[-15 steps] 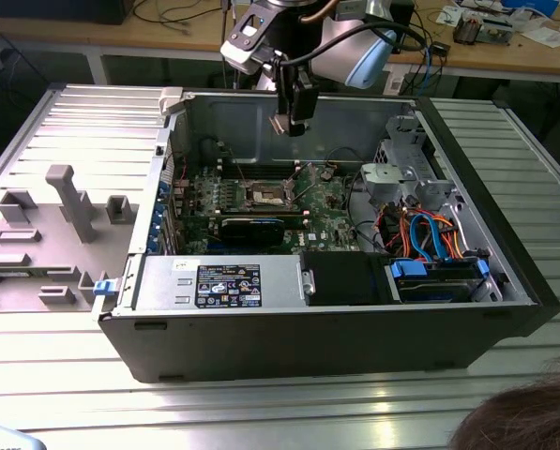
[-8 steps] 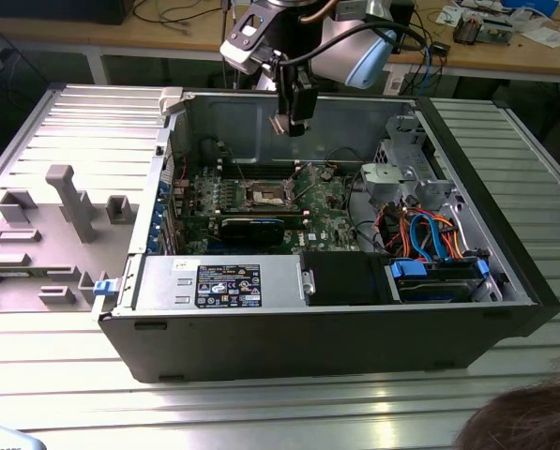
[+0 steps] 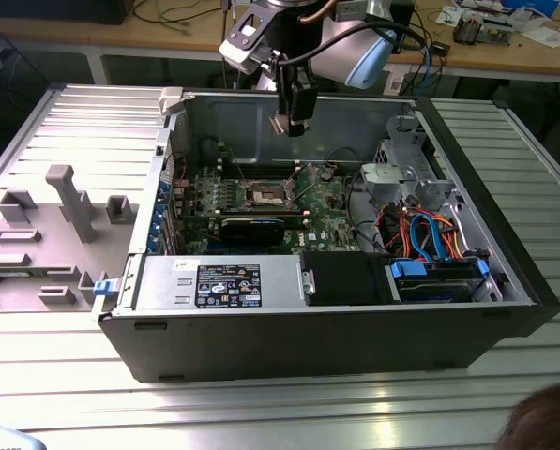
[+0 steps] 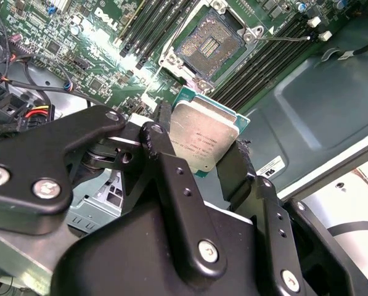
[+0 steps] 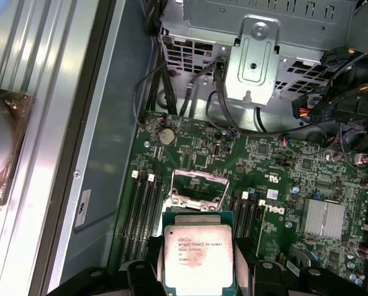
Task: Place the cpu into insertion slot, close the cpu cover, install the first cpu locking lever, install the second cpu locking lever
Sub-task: 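Place the cpu into insertion slot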
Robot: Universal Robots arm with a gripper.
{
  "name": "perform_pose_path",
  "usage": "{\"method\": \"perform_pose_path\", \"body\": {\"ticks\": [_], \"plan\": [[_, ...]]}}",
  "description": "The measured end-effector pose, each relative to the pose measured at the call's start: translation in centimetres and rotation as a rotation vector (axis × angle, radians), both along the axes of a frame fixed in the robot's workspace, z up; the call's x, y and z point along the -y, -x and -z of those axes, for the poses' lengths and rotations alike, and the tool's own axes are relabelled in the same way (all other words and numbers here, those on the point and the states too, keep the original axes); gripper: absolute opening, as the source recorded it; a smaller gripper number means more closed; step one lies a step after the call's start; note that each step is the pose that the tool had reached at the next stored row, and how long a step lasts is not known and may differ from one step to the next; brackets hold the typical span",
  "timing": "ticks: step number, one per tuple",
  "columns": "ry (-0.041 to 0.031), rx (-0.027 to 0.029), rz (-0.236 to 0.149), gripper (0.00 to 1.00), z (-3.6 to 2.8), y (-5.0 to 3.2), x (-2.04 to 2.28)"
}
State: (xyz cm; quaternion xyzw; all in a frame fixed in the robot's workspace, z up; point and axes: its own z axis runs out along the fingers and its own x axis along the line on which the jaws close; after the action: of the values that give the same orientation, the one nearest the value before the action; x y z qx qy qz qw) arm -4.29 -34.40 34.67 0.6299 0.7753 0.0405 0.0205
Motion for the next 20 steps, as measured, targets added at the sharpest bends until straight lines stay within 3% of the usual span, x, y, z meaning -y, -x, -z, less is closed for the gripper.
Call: {"method": "perform_pose_path", "body": {"ticks": [8,20], "plan": [[0.0001,0.0000,0.016,0.54,0.01,0.00,0.00],[0.0000,0.0000,0.103,0.54,0.08,0.01,0.00]]}}
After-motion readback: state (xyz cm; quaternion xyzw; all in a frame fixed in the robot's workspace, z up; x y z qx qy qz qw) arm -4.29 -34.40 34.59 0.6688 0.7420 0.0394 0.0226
